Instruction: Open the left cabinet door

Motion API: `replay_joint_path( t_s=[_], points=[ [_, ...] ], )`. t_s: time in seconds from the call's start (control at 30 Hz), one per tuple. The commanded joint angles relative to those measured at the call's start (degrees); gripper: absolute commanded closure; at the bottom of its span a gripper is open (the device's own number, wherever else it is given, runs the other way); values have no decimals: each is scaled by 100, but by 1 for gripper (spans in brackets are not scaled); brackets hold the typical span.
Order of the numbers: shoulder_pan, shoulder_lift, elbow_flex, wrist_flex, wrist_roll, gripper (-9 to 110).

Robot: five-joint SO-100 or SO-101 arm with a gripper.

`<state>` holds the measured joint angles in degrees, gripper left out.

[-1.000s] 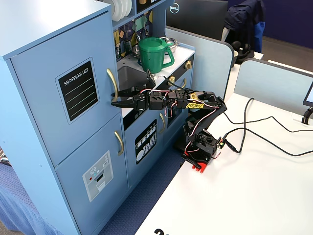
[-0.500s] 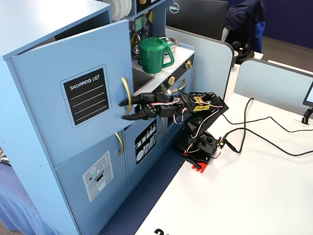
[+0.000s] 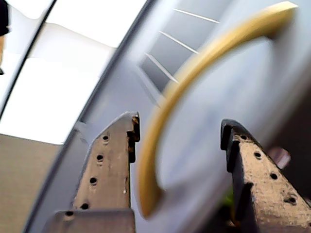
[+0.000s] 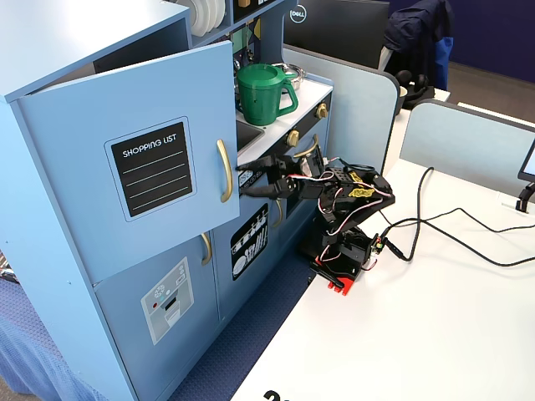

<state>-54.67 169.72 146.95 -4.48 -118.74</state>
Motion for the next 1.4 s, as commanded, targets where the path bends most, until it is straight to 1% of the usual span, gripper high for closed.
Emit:
replay_joint_path(
  t_s=[0.0,0.17,0.27,0.37,0.47,0.77,0.87,1.17,1.37],
  points=[
    [580,879,211,483,360,89],
    [1424,1670,272,1178,1020,89],
    [1907,1661,211,1274,1424,89],
    [2030,1485,167,1327,1494,90],
    [2057,1002,132,1195,1459,90],
    [1969,-1301,-686,343,1494,90],
    [1784,-1547,-756,132,1397,90],
    [352,-1380,-782,-141,237,90],
    [-387,-1441,-817,-387,-220,90]
  ],
)
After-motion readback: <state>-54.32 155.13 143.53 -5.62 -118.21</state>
